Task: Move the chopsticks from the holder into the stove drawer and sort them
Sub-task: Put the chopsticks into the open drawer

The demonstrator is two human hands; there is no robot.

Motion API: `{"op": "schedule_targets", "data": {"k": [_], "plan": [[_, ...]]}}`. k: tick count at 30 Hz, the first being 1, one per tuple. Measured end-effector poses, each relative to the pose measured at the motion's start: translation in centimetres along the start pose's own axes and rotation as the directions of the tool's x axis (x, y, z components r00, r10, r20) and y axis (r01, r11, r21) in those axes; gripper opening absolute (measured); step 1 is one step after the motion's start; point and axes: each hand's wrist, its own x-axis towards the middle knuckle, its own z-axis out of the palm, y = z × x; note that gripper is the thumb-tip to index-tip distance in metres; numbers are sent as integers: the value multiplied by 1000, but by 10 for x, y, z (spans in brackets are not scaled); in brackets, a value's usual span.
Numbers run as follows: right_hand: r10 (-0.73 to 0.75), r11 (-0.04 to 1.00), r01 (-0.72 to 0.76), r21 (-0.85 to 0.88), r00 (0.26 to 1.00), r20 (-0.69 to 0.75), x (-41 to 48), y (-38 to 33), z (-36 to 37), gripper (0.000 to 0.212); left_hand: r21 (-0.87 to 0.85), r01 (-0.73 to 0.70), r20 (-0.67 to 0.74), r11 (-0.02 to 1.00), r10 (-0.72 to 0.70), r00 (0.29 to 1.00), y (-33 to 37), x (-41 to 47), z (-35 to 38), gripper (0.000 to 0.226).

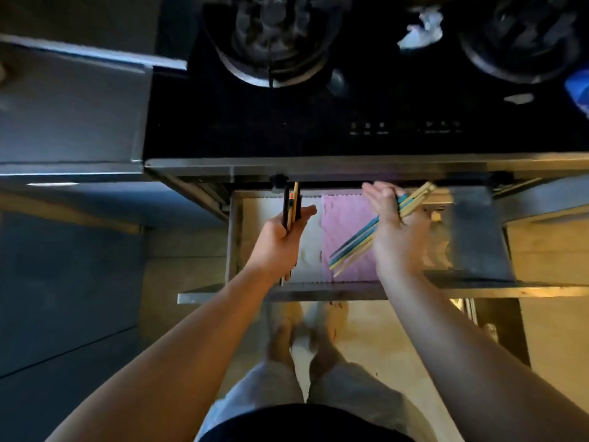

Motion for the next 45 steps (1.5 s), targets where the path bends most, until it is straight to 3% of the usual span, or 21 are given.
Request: {"op": "schedule_targets", "data": {"k": [8, 16, 20, 26, 30, 35, 39, 45], "plan": [[215, 970, -208, -123, 975, 50, 48, 126, 15, 20, 46, 185, -13, 982, -185, 983, -93, 83, 48, 28], [406, 904, -384, -189, 909, 93, 79, 222, 57, 21, 50, 232, -33, 972, -230, 973, -167, 151, 50, 22], [491, 846, -438, -304, 863, 123, 92, 255, 86, 17, -74, 314, -38, 946, -318, 947, -185, 171, 40, 24], [616, 708, -506, -493, 784, 79, 102, 293, 122, 26, -80, 381, -58, 921, -386, 921, -207, 196, 29, 11], [632, 624, -467, -626, 773, 53, 100, 306, 124, 18, 184, 434, -99, 882, -423, 901, -223, 196, 21, 15], [605, 632, -451, -631, 796, 38, 91, 310, 116, 2, 189, 463, -126, 866, -447, 886, -227, 185, 12, 18], [652, 620, -528, -580, 758, 8, 76, 293, 101, 31, 214, 463, -114, 860, -449, 886, -220, 164, 7, 33], [683, 565, -539, -625, 730, -12, 43, 237, 76, 31, 357, 503, -93, 787, -506, 858, -184, 109, 0, 53]]}}
